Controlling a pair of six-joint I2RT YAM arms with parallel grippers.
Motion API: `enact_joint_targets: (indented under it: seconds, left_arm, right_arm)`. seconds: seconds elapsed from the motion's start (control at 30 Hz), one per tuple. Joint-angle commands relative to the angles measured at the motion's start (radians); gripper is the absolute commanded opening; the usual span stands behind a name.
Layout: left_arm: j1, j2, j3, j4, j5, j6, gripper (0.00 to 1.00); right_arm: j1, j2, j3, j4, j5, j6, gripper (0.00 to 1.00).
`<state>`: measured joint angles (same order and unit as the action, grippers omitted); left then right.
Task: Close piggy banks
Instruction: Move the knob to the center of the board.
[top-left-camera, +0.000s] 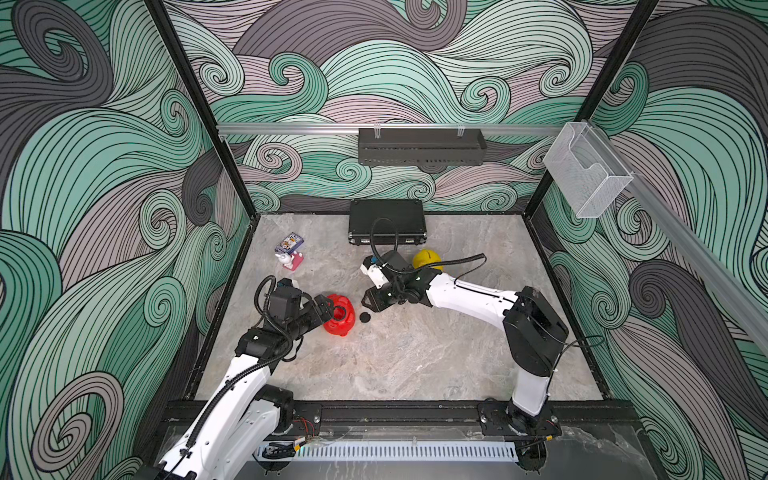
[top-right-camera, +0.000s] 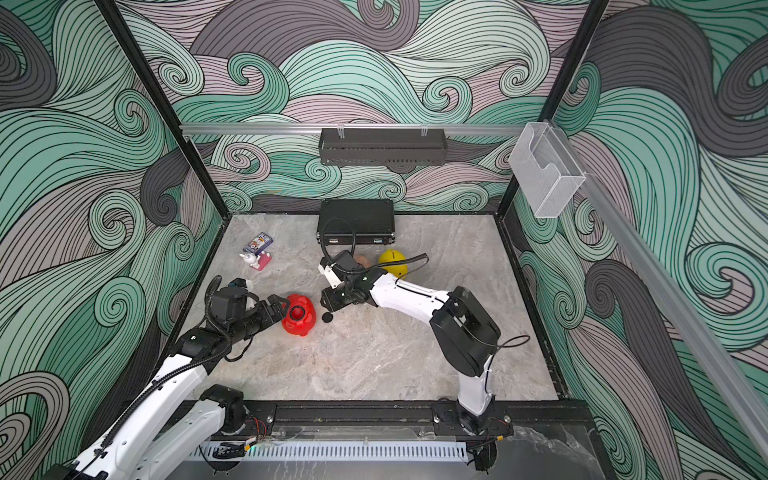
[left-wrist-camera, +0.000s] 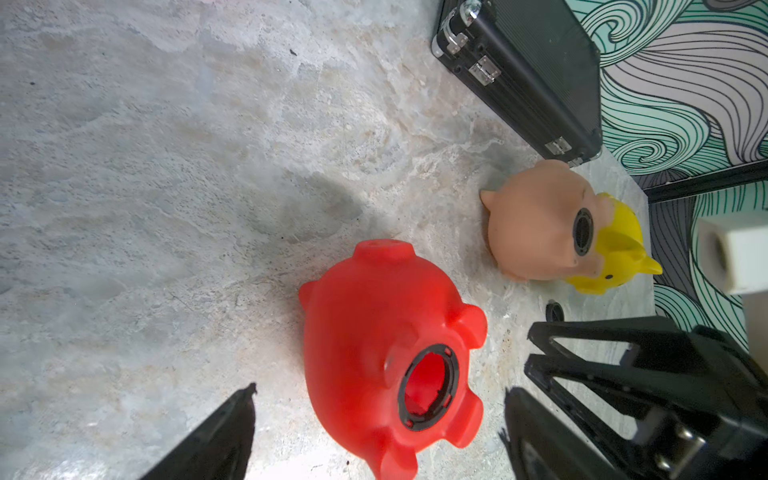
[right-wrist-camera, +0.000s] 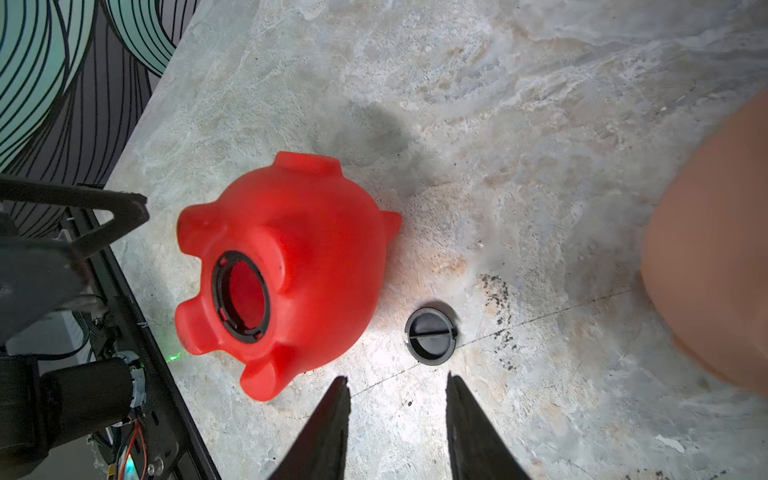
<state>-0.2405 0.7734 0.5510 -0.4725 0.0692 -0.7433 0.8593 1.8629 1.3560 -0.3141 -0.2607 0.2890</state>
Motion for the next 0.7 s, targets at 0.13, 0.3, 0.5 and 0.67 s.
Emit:
enact_joint_targets:
  seconds: [0.13,0.3,0.5,0.67]
  left_arm:
    - [0.016,-0.003,0.013,0.013,0.022,-0.008,0.92]
    - [0.02,-0.008,0.034,-0.016,0.03,0.007,0.91]
    - [0.023,-0.036,0.033,-0.031,0.024,0.013,0.91]
    - [0.025,-0.033,0.029,-0.03,0.031,0.012,0.92]
  right_arm:
    - [0.009,0.027,0.0,-0.033,-0.008,-0.057,0.31]
    - [0.019,0.066,0.015,-0.039,-0.019,-0.008,0.25]
    - [0.034,0.106,0.026,-0.039,0.011,0.089,0.25]
    - [0.036,0.143,0.039,-0.039,0.015,0.162,0.25]
